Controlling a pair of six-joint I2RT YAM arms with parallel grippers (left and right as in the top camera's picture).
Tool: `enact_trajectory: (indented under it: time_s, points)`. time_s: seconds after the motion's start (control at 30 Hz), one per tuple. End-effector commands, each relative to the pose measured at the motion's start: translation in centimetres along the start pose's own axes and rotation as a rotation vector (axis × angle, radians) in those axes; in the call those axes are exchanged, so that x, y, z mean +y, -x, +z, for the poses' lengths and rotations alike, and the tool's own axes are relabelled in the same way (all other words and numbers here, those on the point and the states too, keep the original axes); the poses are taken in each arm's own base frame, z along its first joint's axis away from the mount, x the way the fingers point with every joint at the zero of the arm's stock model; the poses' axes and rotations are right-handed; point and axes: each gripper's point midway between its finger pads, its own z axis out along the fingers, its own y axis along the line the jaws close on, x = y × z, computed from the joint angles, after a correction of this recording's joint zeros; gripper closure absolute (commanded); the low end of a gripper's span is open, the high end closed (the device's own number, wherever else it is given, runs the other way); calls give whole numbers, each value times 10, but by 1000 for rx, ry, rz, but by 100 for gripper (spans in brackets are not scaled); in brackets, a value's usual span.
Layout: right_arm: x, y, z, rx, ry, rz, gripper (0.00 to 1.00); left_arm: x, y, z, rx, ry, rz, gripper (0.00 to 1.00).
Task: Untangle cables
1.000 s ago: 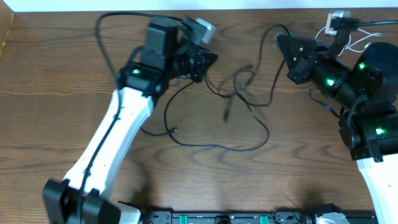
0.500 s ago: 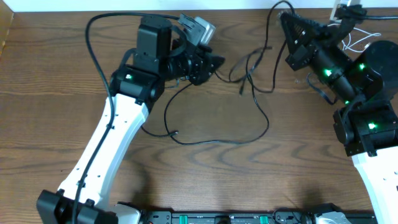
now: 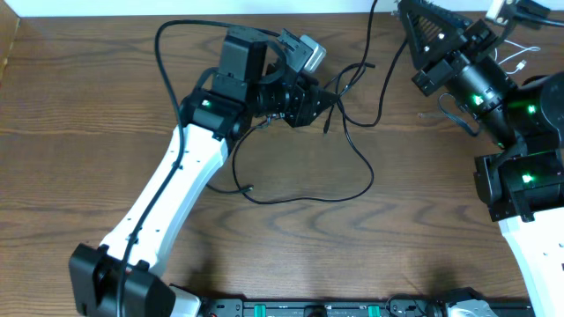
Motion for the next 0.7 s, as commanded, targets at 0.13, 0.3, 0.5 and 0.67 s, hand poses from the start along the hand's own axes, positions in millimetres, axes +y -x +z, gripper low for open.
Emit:
enact_trajectory:
  time_s: [0.13, 0.3, 0.5, 0.67]
  points:
    - [21, 8, -2, -9, 77, 32, 99, -13, -1, 21, 25, -51, 29, 46]
    - [23, 9, -2, -10, 85, 29, 99, -15, -1, 22, 24, -55, 33, 46]
    - [29, 9, -2, -8, 113, 38, 99, -15, -1, 22, 23, -55, 34, 46]
    - [37, 10, -3, -8, 146, 41, 99, -15, 0, 22, 20, -55, 36, 46]
